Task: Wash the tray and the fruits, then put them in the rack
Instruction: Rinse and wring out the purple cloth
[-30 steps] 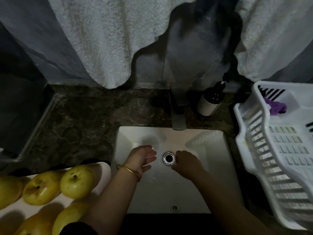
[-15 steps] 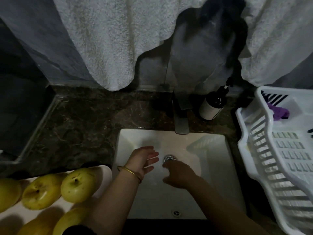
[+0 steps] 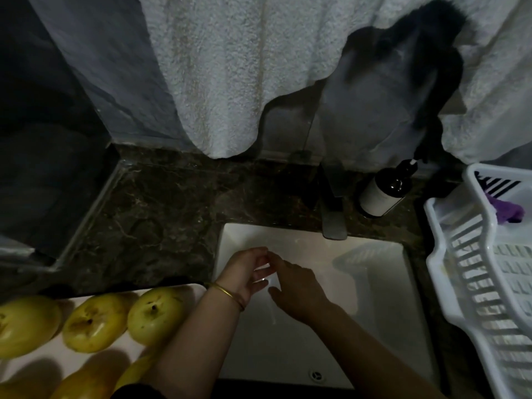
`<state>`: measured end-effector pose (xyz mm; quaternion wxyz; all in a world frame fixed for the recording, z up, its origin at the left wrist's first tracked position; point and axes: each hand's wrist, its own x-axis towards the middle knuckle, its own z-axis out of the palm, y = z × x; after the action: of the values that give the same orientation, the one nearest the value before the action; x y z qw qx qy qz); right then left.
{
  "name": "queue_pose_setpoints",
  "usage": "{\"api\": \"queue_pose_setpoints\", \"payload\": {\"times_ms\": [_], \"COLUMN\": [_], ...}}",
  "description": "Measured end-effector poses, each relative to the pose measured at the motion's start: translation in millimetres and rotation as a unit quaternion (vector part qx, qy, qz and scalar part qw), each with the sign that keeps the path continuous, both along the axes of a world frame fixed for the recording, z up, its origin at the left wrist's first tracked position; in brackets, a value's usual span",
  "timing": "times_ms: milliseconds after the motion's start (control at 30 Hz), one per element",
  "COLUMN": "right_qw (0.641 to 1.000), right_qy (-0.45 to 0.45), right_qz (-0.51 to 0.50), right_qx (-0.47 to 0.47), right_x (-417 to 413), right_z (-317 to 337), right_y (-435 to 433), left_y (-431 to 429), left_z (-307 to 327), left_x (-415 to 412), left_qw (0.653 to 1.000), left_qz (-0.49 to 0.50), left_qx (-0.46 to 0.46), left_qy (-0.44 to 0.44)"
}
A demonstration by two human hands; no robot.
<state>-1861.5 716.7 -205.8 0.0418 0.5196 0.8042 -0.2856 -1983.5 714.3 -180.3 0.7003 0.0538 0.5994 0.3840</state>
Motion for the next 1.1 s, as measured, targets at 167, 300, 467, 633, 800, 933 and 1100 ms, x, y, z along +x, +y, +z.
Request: {"api": "queue_pose_setpoints", "payload": {"times_ms": [167,300,467,633,800,933,1100], "right_qw": [1.0,1.0,1.0,1.0,1.0,1.0,0.996], "right_qy": [-0.017,-0.017,-0.015,-0.017,-0.019,-0.029,-0.084], "right_qz": [0.021,0.018,0.013,0.015,0.009,0.0,0.013], "right_qx": [0.015,0.017,0.019,0.011,0.005,0.008,-0.008], "right_x": [-5.0,-7.9,-8.1,-5.6,-2.0,0.8,3.2], "right_z": [0.8,0.4,1.4,3.6,2.3,2.4,4.4], "right_y": [0.1,0.0,2.2,4.4,5.7,8.5,9.5], "left_y": [1.6,2.2,4.6,6.8,9.0,11.1,10.2], "left_z": [-0.6,3.3,1.9,1.0,-1.5,-0.4,3.0], "left_x": [-6.2,-8.4,-9.0,-6.9,-3.3,0.1,3.0], "left_qw": [1.0,1.0,1.0,1.0,1.0,1.0,1.0], "left_qz": [0.003,0.004,0.007,0.003,0.002,0.006,-0.001], "left_qx": [-0.008,-0.007,-0.007,-0.009,-0.013,-0.007,-0.009], "left_qy": [0.001,-0.003,-0.005,-0.008,-0.01,-0.016,0.007]}}
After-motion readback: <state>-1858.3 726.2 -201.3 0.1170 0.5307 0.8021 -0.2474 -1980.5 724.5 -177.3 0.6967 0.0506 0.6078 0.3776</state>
